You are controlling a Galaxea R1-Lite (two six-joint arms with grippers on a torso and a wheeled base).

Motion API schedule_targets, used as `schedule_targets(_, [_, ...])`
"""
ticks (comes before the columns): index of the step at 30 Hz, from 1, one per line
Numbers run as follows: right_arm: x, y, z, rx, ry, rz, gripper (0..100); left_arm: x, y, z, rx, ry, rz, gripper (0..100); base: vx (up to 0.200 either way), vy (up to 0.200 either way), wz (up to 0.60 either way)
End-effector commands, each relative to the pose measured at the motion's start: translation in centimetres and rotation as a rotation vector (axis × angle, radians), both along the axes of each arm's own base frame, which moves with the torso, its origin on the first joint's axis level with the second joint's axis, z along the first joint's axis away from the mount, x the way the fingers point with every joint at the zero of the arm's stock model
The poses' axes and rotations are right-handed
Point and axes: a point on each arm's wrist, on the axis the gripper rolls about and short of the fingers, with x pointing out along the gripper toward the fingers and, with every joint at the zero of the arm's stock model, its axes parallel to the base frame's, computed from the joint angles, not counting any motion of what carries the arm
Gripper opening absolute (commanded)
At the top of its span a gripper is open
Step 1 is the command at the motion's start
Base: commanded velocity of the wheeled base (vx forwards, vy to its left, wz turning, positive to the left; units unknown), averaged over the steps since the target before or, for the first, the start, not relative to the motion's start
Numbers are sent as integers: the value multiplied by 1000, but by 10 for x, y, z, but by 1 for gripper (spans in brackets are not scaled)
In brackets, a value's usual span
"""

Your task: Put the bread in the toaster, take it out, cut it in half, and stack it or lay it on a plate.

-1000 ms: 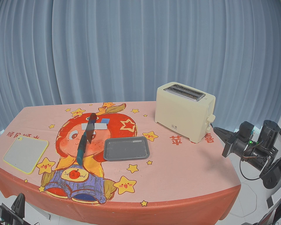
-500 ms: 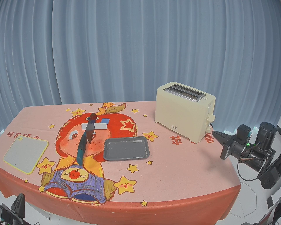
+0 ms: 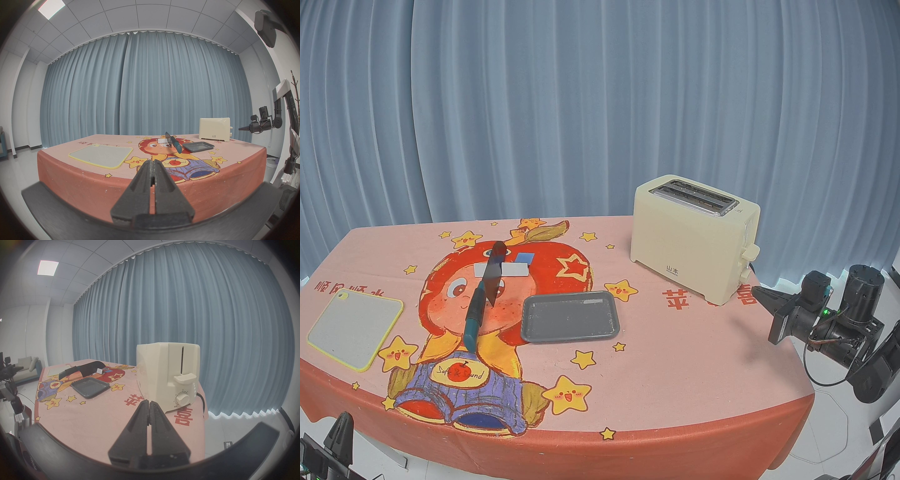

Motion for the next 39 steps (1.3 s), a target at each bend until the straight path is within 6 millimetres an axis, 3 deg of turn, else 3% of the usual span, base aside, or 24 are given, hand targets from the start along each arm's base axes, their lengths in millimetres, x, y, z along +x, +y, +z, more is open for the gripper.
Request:
schedule_targets(1, [1, 0, -2, -3, 7, -1, 0, 1, 0, -5, 0, 17, -1, 0, 0, 0, 0])
schedule_targets(25, [6, -6, -13, -31, 42, -26, 0, 1, 0, -5, 0, 17, -1, 0, 0, 0, 0])
schedule_targets(39, [23, -4, -25, -40, 61, -83, 0, 1, 0, -5, 0, 17, -1, 0, 0, 0, 0])
